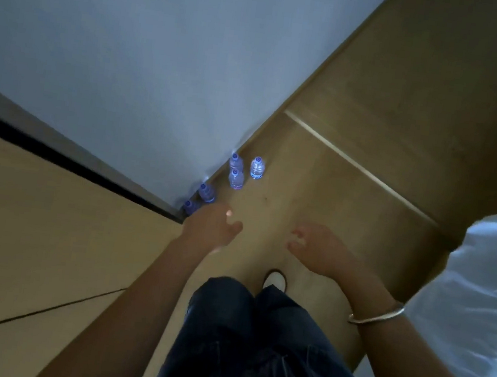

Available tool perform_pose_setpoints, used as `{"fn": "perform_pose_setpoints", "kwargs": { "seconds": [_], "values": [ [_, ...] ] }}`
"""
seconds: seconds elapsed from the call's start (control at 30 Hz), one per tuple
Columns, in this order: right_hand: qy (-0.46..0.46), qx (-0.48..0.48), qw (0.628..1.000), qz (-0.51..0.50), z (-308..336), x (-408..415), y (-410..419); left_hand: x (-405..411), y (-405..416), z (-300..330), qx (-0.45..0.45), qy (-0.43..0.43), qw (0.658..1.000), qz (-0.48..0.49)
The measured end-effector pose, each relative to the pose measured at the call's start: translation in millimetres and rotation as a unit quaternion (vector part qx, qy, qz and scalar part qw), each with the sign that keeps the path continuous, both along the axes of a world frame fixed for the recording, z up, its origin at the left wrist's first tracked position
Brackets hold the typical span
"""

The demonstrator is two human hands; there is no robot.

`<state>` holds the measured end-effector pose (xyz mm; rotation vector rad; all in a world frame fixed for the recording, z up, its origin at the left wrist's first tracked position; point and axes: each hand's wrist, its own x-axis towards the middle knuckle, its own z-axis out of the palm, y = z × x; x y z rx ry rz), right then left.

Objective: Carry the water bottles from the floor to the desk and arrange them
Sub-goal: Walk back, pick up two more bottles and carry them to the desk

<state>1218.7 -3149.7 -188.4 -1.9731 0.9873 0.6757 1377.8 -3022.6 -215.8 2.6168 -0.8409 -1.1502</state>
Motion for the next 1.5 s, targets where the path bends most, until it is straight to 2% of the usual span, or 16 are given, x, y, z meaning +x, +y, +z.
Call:
{"fn": "perform_pose_setpoints", "kwargs": {
  "seconds": [0.17, 0.37, 0.5, 0.63, 0.83, 1.0, 1.17, 1.3, 1.4, 1.5],
  "values": [
    [-0.042, 0.025, 0.995, -0.085, -26.6, 53.6, -45.9, 41.4, -36.4, -33.8, 0.012, 0.050, 0.997, 0.057],
    [-0.030, 0.043, 0.991, -0.122, -92.3, 100.2, -86.0, 86.3, -80.4, -107.4, 0.038, 0.099, 0.989, 0.101],
    [0.009, 0.063, 0.986, -0.152, -177.6, 133.3, -117.7, 108.1, -100.0, -187.4, 0.046, 0.130, 0.981, 0.137],
    [0.042, 0.068, 0.984, -0.157, -289.6, 167.0, -153.5, 117.9, -126.2, -280.7, 0.062, 0.120, 0.976, 0.173],
    [-0.014, 0.038, 0.989, -0.139, -441.0, 213.0, -182.7, 126.0, -159.9, -431.3, 0.075, 0.103, 0.962, 0.242],
    [-0.014, 0.024, 0.994, -0.101, -536.6, 227.2, -197.8, 144.1, -166.0, -532.4, 0.031, 0.046, 0.966, 0.253],
    [-0.033, -0.002, 0.996, -0.088, -590.0, 243.8, -213.9, 181.0, -172.9, -582.8, 0.007, 0.055, 0.950, 0.309],
    [-0.101, 0.000, 0.991, -0.086, -619.9, 271.2, -221.4, 201.5, -174.1, -606.1, -0.077, 0.049, 0.955, 0.282],
    [-0.098, 0.009, 0.994, -0.051, -631.4, 283.3, -225.1, 203.8, -178.0, -606.5, -0.077, 0.043, 0.962, 0.258],
    [-0.101, -0.052, 0.994, -0.006, -631.0, 285.3, -230.9, 199.5, -175.2, -601.0, -0.090, 0.031, 0.963, 0.252]
  ]
}}
